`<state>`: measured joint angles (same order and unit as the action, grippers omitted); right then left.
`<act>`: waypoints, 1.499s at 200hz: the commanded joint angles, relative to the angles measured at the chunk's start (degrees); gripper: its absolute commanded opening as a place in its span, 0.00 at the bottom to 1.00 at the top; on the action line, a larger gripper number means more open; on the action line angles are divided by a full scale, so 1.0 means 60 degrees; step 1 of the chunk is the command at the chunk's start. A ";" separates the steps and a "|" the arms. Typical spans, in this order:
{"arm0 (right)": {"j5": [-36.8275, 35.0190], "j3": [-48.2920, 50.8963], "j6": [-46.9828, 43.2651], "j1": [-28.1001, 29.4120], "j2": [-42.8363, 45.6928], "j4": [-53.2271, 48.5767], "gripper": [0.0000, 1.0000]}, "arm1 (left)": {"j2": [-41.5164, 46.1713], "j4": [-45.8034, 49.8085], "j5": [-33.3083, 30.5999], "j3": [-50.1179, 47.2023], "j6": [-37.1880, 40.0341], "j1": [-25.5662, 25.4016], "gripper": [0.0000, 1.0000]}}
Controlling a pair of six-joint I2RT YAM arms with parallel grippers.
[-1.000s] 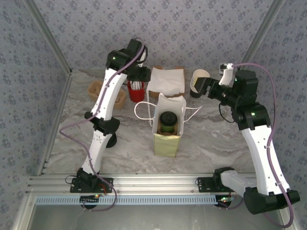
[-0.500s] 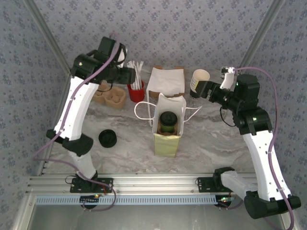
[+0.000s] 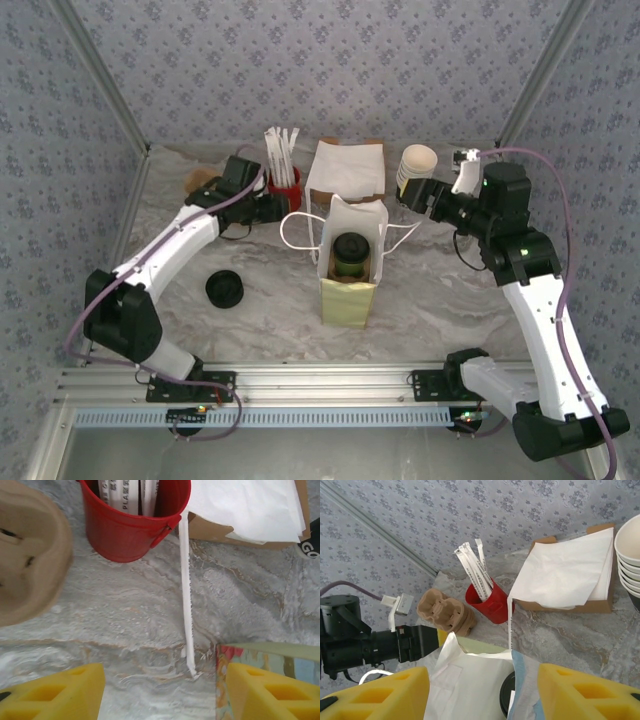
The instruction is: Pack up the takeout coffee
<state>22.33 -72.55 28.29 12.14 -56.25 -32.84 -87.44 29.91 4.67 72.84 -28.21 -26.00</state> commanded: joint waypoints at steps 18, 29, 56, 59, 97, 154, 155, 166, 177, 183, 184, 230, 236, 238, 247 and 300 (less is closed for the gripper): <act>-0.0220 0.0097 0.0117 0.0081 0.0158 -0.0078 0.62 | -0.0950 -0.2610 0.0325 -0.0209 -0.0872 -0.0269 0.66; -0.0235 0.0091 0.0091 0.0080 0.0148 -0.0078 0.62 | -0.1359 -0.2791 0.0309 -0.0100 -0.0948 -0.0350 0.66; -0.0271 0.0084 0.0064 0.0083 0.0133 -0.0093 0.62 | -0.2221 -0.3107 -0.0059 0.0193 -0.0981 -0.0577 0.66; -0.0272 0.0081 0.0060 0.0085 0.0134 -0.0093 0.62 | -0.2303 -0.3110 -0.0075 0.0249 -0.0982 -0.0595 0.66; -0.0322 0.0068 -0.0043 0.0071 0.0121 -0.0166 0.62 | -0.3175 -0.3183 -0.0271 0.0802 -0.0925 -0.0756 0.65; -0.0323 0.0049 -0.0084 0.0056 0.0114 -0.0166 0.62 | -0.4042 -0.3321 -0.0551 0.1205 -0.0822 -0.0928 0.56; -0.0323 0.0043 -0.0086 0.0056 0.0101 -0.0166 0.62 | -0.4058 -0.3311 -0.0562 0.1220 -0.0807 -0.0927 0.56; -0.0310 0.0024 -0.0087 0.0049 0.0092 -0.0180 0.62 | -0.4259 -0.3139 -0.0640 0.1428 -0.0763 -0.0983 0.54; -0.0286 -0.0029 -0.0116 0.0029 0.0087 -0.0208 0.62 | -0.4467 -0.3012 -0.0661 0.1618 -0.0770 -0.1048 0.53; -0.0278 -0.0078 -0.0129 0.0027 0.0088 -0.0225 0.62 | -0.4536 -0.3032 -0.0716 0.1644 -0.0798 -0.1056 0.53; -0.0279 -0.0079 -0.0130 0.0027 0.0088 -0.0225 0.62 | -0.4547 -0.3035 -0.0732 0.1644 -0.0810 -0.1057 0.52; -0.0297 -0.0359 -0.0227 -0.0016 0.0128 -0.0529 0.62 | -0.4962 -0.3079 -0.0958 0.1862 -0.0850 -0.1116 0.50; -0.0265 -0.0417 -0.0221 -0.0028 0.0117 -0.0593 0.62 | -0.5020 -0.3088 -0.1007 0.1891 -0.0851 -0.1116 0.50; -0.0261 -0.0428 -0.0219 -0.0027 0.0117 -0.0625 0.62 | -0.5025 -0.3101 -0.1022 0.1900 -0.0843 -0.1116 0.50; -0.0235 -0.0573 -0.0202 -0.0017 0.0128 -0.0703 0.62 | -0.5094 -0.3138 -0.1027 0.1933 -0.0836 -0.1112 0.49; -0.0293 -0.1109 -0.0330 -0.0031 0.0306 -0.1129 0.62 | -0.5602 -0.2993 -0.1102 0.2500 -0.0748 -0.1109 0.42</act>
<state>21.21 -76.60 27.59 12.25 -55.86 -37.41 -119.35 11.79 -0.95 85.10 -33.50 -32.42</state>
